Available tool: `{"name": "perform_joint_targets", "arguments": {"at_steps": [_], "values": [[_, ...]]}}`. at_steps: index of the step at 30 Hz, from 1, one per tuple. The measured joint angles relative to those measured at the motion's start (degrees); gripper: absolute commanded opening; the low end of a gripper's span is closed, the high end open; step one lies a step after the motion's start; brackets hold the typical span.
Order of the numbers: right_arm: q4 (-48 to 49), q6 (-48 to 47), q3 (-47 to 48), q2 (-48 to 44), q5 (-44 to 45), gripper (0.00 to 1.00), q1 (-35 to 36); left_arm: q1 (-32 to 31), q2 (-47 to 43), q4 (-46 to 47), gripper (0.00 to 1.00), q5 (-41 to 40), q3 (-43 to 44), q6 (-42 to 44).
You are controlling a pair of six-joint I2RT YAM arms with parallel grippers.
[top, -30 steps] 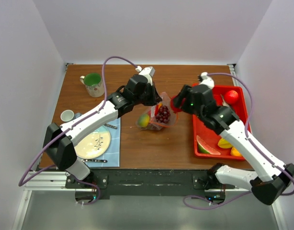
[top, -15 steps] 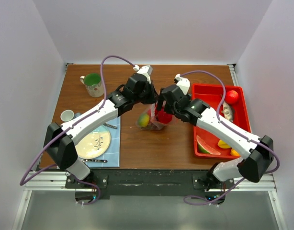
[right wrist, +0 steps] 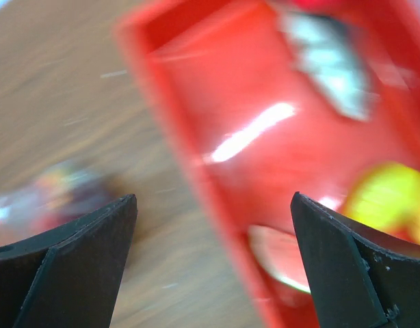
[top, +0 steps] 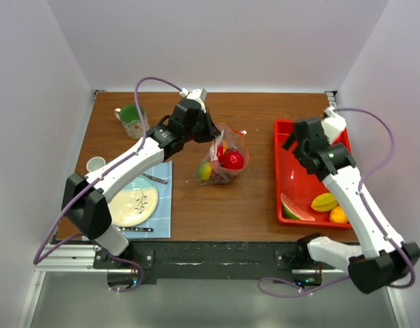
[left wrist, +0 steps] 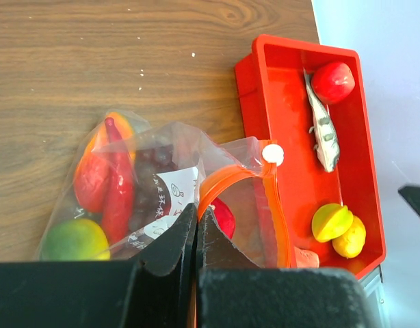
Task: Place the food in the zip-top bag and seal the zipper
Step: Place the fake fruit in the zipper food storage bag, then pick up the fake fruit from the bin.
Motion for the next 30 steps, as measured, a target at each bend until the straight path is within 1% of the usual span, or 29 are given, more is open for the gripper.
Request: {"name": "perform_joint_targets", "arguments": {"at_steps": [4, 7, 8, 12, 14, 17, 22, 26, 30], "values": [[-5.27, 1.81, -6.51, -4.61, 2.75, 0.99, -7.39, 0.96, 0.00, -0.02, 0.00, 0.87, 0.00, 0.00], [-5.84, 1.99, -11.28, -4.57, 3.08, 0.99, -13.75, 1.14, 0.17, -0.13, 0.00, 1.14, 0.22, 0.04], [-5.57, 1.95, -13.53, -3.91, 3.04, 0.99, -16.70, 1.14, 0.44, -0.17, 0.00, 1.20, 0.48, 0.07], [-3.65, 1.20, -20.35, -3.13, 1.55, 0.99, -24.68, 1.14, 0.79, -0.26, 0.00, 1.40, 0.76, 0.07], [-2.03, 0.55, -22.67, -2.56, 0.17, 0.98, -28.68, 1.14, 0.79, -0.31, 0.00, 1.53, 0.76, 0.07], [1.18, -0.52, -24.85, -1.03, -1.73, 0.98, -32.87, 1.14, 0.79, -0.46, 0.00, 1.55, 0.76, 0.15], [6.82, -2.23, -27.36, -0.13, -5.75, 0.95, -36.68, 1.14, 0.79, -0.48, 0.00, 1.55, 0.76, 0.26], [10.80, -2.58, -27.85, 0.57, -8.72, 0.89, -37.33, 1.14, 0.79, -0.48, 0.00, 1.55, 0.76, 0.26], [14.10, -2.34, -29.75, 0.92, -11.17, 0.86, -37.33, 1.14, 0.79, -0.48, 0.00, 1.57, 0.76, 0.26]]}}
